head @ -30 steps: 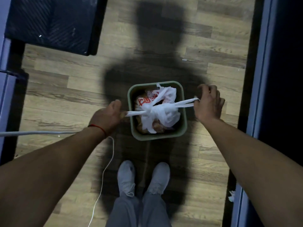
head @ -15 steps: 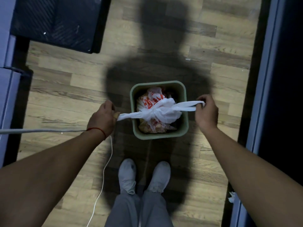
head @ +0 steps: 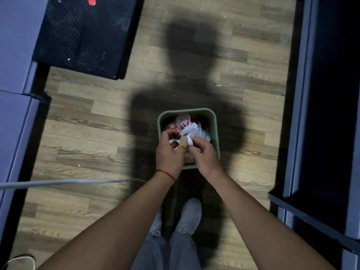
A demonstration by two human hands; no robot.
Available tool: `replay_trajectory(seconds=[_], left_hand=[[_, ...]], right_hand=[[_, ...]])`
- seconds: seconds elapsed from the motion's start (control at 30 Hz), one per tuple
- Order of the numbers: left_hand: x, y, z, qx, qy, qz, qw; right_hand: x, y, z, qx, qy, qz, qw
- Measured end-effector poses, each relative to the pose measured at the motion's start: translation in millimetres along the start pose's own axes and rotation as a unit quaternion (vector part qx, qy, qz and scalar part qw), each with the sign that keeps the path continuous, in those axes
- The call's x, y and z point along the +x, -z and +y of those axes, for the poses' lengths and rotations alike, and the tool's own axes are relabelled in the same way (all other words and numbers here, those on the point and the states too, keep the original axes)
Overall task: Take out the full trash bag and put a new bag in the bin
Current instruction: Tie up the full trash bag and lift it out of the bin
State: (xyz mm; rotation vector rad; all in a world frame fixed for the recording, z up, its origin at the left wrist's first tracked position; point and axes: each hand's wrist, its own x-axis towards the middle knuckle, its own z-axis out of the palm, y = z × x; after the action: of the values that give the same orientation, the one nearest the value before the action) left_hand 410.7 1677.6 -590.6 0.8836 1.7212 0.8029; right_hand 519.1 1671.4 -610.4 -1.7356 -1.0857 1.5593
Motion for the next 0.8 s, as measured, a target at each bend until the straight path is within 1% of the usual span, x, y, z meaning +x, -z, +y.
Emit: replay_trajectory(seconds=[0.07,0.17,0.27,0.33,0.4,0.5,0.57,0.6,0.67,0.73,0.8], left_hand=[[0.2,3.2,0.1,-0.009,-0.013,0.017,1.000],[-2.2,9.0,-5.3,0.008,-0.039,0.017,0.999],[-6.1,10.9,-7.1,0.051,-0.088,0.003,0.995],[-8.0,11.3,-3.9,0.096,-0.116,-0.005,0.989],[-9.1,13.2,-0.3,0.138,-0.130,-0.013,0.982],[-12.2,16.3,1.9,0.193,-0.183,-0.037,0.963],[-16.3,18.7,2.8,0.206,-0.197,-0.056,0.957],[-18.6,19.7,3.4,0.205,-0.202,-0.063,0.955],[-21.8,22.9,4.7,0.192,-0.215,-0.056,0.956],[-23.2,26.6,7.4,0.176,-0.236,-0.022,0.956],[-24.2,29.9,10.0,0.165,-0.253,0.008,0.953]], right_hand=[[0.7,4.0,5.6,0.010,-0.025,0.012,1.000],[1.3,11.5,11.1,-0.045,-0.027,0.014,0.999],[2.5,11.9,4.1,-0.081,-0.014,0.012,0.997],[5.7,8.3,-0.6,-0.102,-0.003,0.029,0.994],[10.3,4.3,-2.4,-0.146,0.034,0.034,0.988],[19.3,-0.7,0.4,-0.239,0.073,0.003,0.968],[24.2,-4.6,1.7,-0.327,0.096,-0.025,0.940],[26.8,-7.8,3.5,-0.356,0.123,-0.021,0.926],[31.5,-13.2,7.8,-0.365,0.149,0.004,0.919],[34.6,-17.0,13.0,-0.347,0.140,0.019,0.927],[34.7,-19.8,17.1,-0.319,0.160,0.035,0.934]])
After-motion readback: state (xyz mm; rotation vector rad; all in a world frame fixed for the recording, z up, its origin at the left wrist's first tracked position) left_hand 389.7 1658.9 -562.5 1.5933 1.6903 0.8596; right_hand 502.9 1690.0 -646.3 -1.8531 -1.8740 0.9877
